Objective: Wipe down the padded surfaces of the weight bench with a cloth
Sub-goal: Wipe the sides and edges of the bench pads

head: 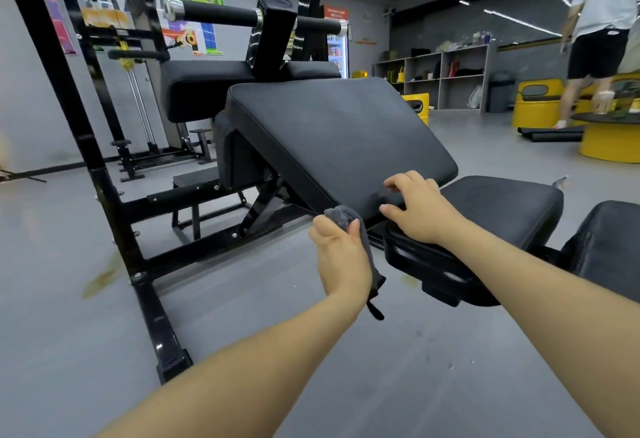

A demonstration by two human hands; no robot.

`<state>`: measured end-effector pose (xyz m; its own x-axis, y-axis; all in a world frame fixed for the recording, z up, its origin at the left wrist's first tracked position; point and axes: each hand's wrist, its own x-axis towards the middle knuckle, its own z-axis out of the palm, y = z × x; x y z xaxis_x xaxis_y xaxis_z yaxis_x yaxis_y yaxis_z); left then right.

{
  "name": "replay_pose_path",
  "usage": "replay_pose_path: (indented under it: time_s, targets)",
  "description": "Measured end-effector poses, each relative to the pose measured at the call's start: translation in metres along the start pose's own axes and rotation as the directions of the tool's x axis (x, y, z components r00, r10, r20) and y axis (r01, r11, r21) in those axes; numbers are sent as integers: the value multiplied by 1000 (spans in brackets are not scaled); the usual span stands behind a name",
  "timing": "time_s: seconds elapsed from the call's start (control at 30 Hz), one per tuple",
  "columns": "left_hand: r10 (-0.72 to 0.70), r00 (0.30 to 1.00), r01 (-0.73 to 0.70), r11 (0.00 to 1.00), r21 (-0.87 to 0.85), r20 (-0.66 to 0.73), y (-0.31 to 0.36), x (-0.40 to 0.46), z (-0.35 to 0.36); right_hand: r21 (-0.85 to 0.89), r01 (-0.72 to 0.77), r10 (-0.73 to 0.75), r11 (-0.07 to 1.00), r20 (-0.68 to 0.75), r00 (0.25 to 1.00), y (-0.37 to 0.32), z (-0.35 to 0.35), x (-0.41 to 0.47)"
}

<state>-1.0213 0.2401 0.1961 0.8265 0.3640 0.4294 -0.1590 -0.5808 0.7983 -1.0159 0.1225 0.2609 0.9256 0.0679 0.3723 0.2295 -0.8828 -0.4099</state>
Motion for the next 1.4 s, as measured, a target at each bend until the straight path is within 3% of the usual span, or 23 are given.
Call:
replay_pose_path:
  time_s: [0.1,0.17,0.37,0.53,0.7,0.77,0.93,1.23,1.4]
  targets:
    - [71,970,-79,997,24,234,-15,-4,-14,36,-45,46,998,-24,999,-3,-7,-13]
    - [108,942,-101,994,-38,317,-21,-8,-23,34,-52,54,998,-51,997,-5,-14,-25]
    - [84,976,-35,971,-235,202,25,-20,-26,-84,-36,25,996,-127,992,7,-32,-64]
    - [-37,993,66,963,-260,114,43,-67,4,-138,-175,157,975,-136,978,33,-29,-79]
    - [41,972,32,953,-301,232,23,-110,10,-188,-211,185,959,-144,972,30,-25,-82]
    - [48,978,21,946,-324,203,21,-98,9,-206,-197,171,958,-137,976,30,-24,-83]
    - [-146,982,182,907,-380,123,26,-47,12,-222,-192,167,956,-126,978,29,-24,-84]
    - [29,980,46,929,-367,196,21,-73,10,-234,-201,173,951,-134,976,28,-24,-83]
    - [-130,982,171,913,-371,133,26,-60,17,-232,-198,173,952,-121,977,28,-23,-82]
